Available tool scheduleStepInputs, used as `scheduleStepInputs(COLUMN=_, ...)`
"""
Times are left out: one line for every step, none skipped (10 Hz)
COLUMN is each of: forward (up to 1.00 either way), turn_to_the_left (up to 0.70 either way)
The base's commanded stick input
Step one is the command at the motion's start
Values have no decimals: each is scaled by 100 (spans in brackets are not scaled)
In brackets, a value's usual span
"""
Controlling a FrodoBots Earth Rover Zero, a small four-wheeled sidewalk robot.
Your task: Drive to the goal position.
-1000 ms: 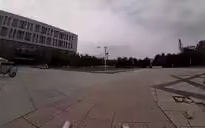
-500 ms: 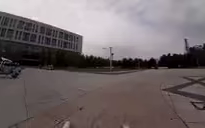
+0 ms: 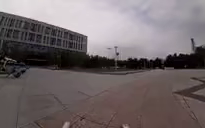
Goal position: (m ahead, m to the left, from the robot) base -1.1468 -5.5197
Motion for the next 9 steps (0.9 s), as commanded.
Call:
scheduleStepInputs(forward=70, turn_to_the_left=29)
scheduleStepInputs(forward=70, turn_to_the_left=13)
scheduleStepInputs(forward=70, turn_to_the_left=0)
scheduleStepInputs(forward=70, turn_to_the_left=0)
scheduleStepInputs(forward=70, turn_to_the_left=0)
scheduleStepInputs(forward=70, turn_to_the_left=18)
scheduleStepInputs(forward=70, turn_to_the_left=35)
scheduleStepInputs(forward=70, turn_to_the_left=35)
scheduleStepInputs(forward=70, turn_to_the_left=20)
